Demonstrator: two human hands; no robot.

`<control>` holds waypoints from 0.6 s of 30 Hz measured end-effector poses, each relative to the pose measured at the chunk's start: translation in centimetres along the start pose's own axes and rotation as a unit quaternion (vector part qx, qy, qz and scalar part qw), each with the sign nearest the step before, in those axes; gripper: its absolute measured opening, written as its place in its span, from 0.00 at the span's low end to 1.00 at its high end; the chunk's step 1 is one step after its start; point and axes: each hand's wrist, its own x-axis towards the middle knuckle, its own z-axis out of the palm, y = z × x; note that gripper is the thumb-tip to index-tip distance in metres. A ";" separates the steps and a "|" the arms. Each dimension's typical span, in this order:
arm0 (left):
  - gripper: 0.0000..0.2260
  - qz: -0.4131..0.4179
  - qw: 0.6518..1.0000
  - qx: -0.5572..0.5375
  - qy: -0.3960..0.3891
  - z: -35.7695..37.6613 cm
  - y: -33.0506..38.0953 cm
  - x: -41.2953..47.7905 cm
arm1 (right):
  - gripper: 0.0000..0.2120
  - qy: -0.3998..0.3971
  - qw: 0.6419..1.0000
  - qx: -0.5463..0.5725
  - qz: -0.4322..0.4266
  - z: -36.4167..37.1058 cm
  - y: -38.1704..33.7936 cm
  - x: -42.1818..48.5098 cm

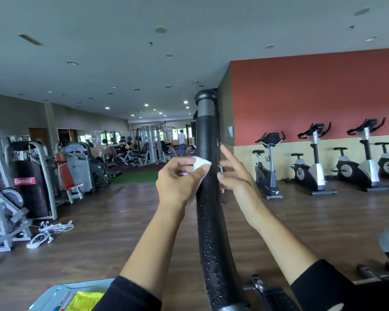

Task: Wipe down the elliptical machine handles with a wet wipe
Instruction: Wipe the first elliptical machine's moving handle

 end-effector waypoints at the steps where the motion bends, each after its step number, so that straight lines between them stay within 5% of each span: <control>1: 0.10 -0.017 1.000 -0.024 -0.007 -0.1 -0.1 0.1 | 0.29 0.014 1.000 -0.002 -0.012 0.1 -0.2 0.2; 7: 0.08 -0.025 0.987 -0.155 0.022 1.9 1.5 2.1 | 0.25 0.049 0.995 -0.044 -0.069 1.1 -1.4 1.5; 18: 0.09 -0.084 0.948 -0.290 -0.101 1.8 0.9 5.4 | 0.27 0.061 0.973 -0.203 -0.091 1.0 -1.3 2.7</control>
